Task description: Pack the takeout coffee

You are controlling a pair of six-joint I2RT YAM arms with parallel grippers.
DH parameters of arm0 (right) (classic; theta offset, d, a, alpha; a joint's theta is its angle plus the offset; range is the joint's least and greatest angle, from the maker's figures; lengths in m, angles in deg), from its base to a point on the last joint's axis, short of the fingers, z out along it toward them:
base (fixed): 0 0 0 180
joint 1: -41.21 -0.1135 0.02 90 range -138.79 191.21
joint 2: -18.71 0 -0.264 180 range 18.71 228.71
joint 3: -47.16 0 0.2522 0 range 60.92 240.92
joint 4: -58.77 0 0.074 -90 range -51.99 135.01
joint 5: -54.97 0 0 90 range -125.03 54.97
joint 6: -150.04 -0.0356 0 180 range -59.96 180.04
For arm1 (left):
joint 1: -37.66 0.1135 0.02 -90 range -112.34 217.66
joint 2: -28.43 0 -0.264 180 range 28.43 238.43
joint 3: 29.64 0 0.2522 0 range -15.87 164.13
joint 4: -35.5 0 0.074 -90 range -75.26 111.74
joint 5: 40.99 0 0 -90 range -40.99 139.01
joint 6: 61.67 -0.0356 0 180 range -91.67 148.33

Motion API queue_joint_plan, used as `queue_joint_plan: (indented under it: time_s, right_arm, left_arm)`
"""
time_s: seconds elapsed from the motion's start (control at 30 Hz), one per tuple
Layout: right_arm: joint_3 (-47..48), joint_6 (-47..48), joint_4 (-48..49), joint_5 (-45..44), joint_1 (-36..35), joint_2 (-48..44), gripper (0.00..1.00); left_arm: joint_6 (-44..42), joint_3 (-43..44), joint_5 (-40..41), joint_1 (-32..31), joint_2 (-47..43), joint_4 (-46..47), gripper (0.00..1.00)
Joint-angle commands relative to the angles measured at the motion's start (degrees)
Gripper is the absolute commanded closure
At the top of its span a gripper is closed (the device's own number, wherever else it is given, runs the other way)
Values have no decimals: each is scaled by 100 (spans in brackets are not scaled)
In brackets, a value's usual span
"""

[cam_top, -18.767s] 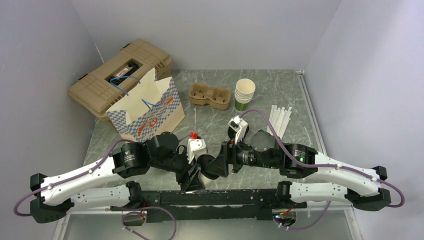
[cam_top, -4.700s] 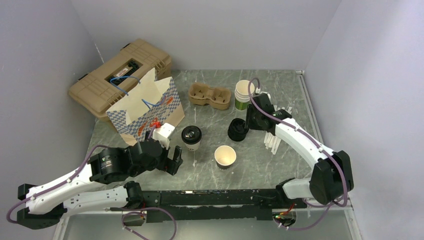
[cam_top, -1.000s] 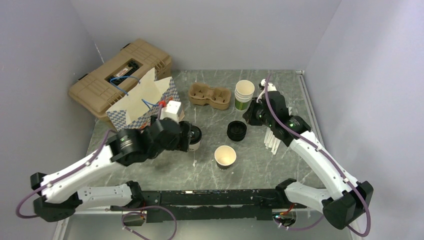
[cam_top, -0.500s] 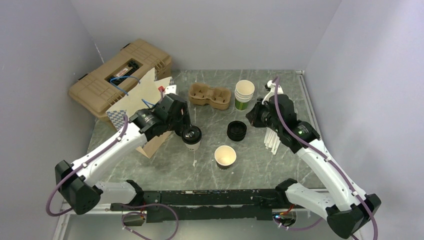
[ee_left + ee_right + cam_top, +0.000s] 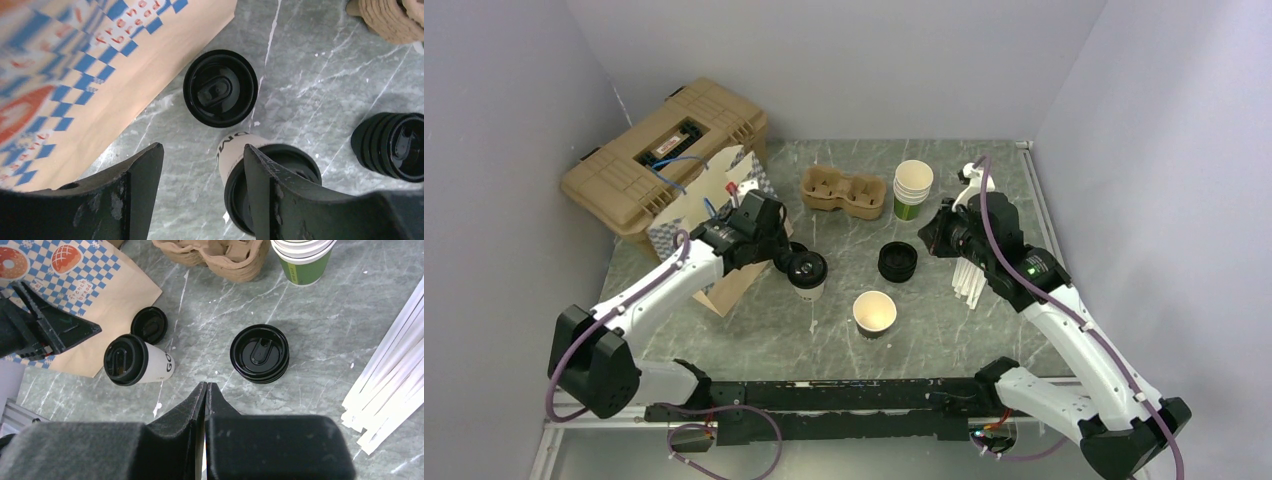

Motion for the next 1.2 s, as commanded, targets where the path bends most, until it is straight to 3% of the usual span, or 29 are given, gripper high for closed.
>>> queue_joint_plan:
  time_s: [0.0,0.7,1.17]
  right_arm:
    - [120,88,-21,64,-25,-134,93]
    - [-19,32,-15,38,-34,-187,93]
    - [-45,70,-72,-30,-34,-251,93]
  left_arm:
    - [161,-159,-275,234,232,454,35]
    - [179,-624,-708,423,1440,1158,39]
    - [154,-314,-475,432,1688,1197,39]
